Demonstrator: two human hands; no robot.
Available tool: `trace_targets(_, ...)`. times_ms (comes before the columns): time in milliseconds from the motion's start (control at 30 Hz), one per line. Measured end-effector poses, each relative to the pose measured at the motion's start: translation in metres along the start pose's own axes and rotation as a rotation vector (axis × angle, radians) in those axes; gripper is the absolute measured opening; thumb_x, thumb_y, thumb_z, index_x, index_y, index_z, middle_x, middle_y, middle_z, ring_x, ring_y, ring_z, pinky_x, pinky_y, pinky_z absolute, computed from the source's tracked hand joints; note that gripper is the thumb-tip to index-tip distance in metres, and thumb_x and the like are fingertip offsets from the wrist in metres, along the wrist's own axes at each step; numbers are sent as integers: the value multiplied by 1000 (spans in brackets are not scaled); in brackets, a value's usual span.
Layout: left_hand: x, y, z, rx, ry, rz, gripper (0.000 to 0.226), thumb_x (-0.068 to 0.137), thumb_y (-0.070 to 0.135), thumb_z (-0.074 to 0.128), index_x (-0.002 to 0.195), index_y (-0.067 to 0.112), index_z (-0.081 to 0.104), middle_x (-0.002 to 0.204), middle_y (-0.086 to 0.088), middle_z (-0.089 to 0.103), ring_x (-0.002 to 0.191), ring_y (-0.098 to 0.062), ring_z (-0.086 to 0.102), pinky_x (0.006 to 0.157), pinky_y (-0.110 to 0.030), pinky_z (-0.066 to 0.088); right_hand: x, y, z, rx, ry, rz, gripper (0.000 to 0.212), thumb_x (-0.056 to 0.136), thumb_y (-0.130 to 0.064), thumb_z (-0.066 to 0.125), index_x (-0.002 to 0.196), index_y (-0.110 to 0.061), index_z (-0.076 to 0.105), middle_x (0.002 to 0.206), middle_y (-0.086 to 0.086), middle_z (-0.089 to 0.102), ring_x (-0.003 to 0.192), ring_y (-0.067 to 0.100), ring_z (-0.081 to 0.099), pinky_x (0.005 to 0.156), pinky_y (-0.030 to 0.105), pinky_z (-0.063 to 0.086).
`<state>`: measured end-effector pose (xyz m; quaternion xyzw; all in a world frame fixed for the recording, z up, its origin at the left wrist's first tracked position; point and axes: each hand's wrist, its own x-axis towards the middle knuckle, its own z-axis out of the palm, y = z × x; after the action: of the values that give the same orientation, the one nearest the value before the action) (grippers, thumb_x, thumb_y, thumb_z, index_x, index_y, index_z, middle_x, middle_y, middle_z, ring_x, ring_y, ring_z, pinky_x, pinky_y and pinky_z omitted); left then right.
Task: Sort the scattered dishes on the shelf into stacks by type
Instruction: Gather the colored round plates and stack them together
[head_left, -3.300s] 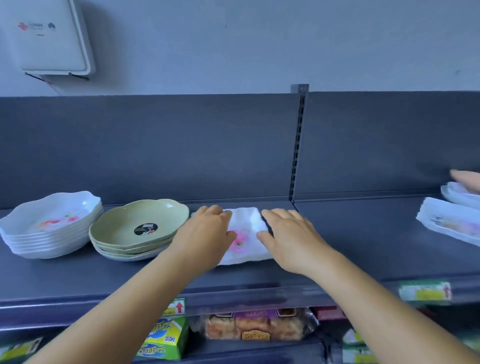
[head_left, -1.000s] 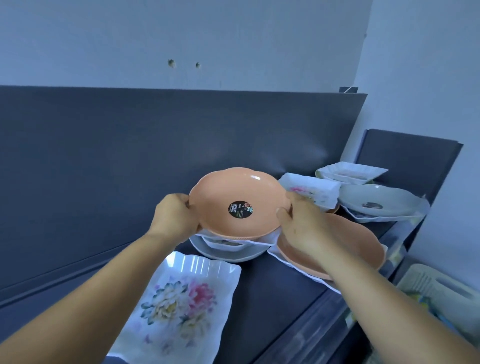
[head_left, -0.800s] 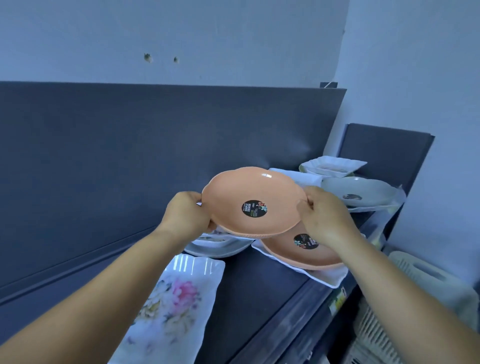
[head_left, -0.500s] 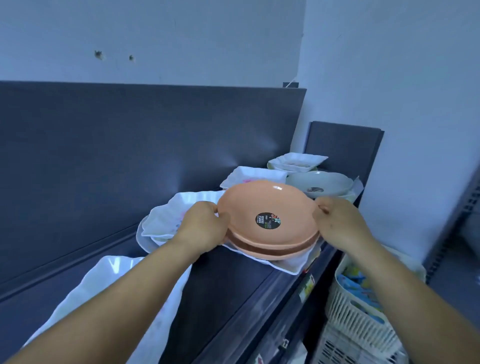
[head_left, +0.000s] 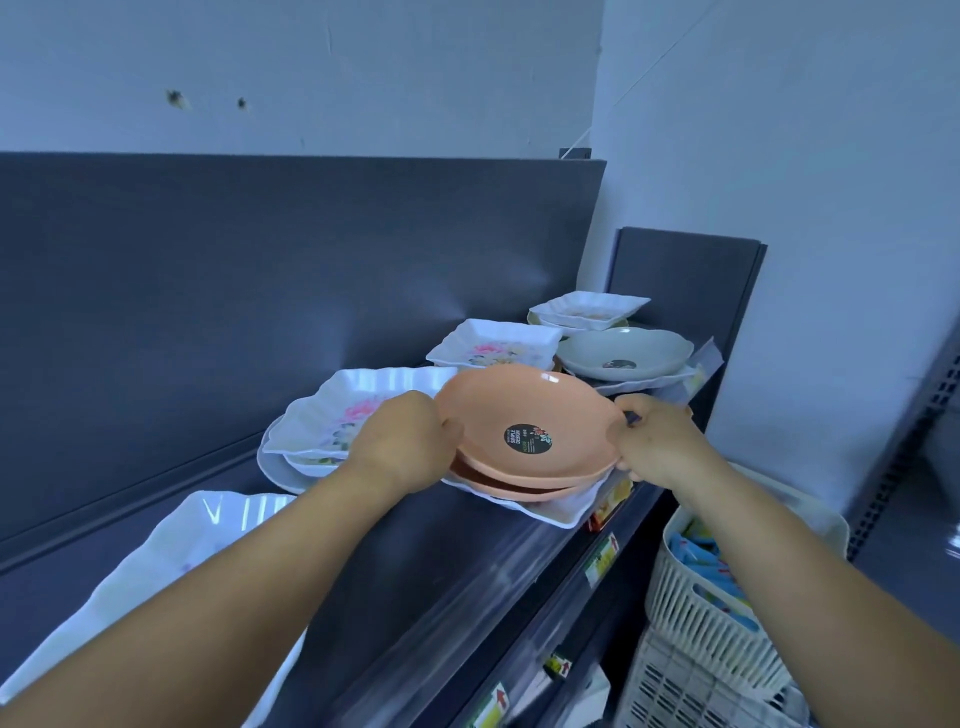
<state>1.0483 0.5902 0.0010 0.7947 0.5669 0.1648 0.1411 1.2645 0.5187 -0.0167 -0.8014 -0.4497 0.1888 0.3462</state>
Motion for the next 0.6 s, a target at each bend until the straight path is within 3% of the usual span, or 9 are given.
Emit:
trace_targets(167, -2, 3, 1, 3, -2, -21, 47, 98, 32, 43, 56, 13, 34, 55, -3, 39, 61, -23, 41, 61, -28, 35, 5, -4, -6, 22, -24, 114, 28, 84, -3, 47, 104, 3, 66, 91, 22, 71, 85, 34, 70, 85, 47, 58)
trace_targets(233, -5, 7, 2, -5, 10, -20, 48, 98, 33, 43, 56, 14, 31, 58, -13, 48, 55, -25, 41, 57, -29, 32, 6, -4, -10, 10, -9, 121, 28, 83, -1, 46, 100, 2, 67, 90, 20, 72, 82, 34, 70, 84, 44, 58)
trace_targets(300, -9, 11, 2, 23, 25, -20, 48, 98, 33, 43, 56, 14, 29, 74, -16, 57, 58, -31, 46, 52, -30, 29, 9, -1, -14, 21, -11, 99, 29, 84, -3, 44, 102, 0, 66, 92, 18, 71, 80, 33, 69, 78, 37, 59)
trace_targets(400, -17, 13, 4, 93, 34, -37, 48, 97, 34, 44, 56, 14, 30, 72, -19, 54, 60, -31, 45, 47, -28, 26, 8, 0, -17, 46, -37, 46, 28, 92, -14, 41, 102, -5, 65, 91, 13, 66, 75, 27, 63, 64, 28, 50)
trace_targets(500, -23, 11, 7, 92, 68, -38, 47, 96, 35, 45, 56, 14, 30, 55, -11, 42, 52, -24, 40, 45, -28, 24, 12, 0, -15, 9, -57, -13, 35, 99, -25, 33, 87, -6, 59, 88, 12, 57, 77, 23, 52, 75, 33, 46)
trace_targets(600, -27, 8, 12, 76, 67, -65, 49, 97, 39, 44, 56, 14, 31, 60, -15, 49, 56, -30, 45, 51, -28, 31, 16, 1, -12, -20, -92, -50, 42, 101, -28, 30, 105, 0, 61, 96, 13, 55, 81, 21, 47, 81, 35, 44)
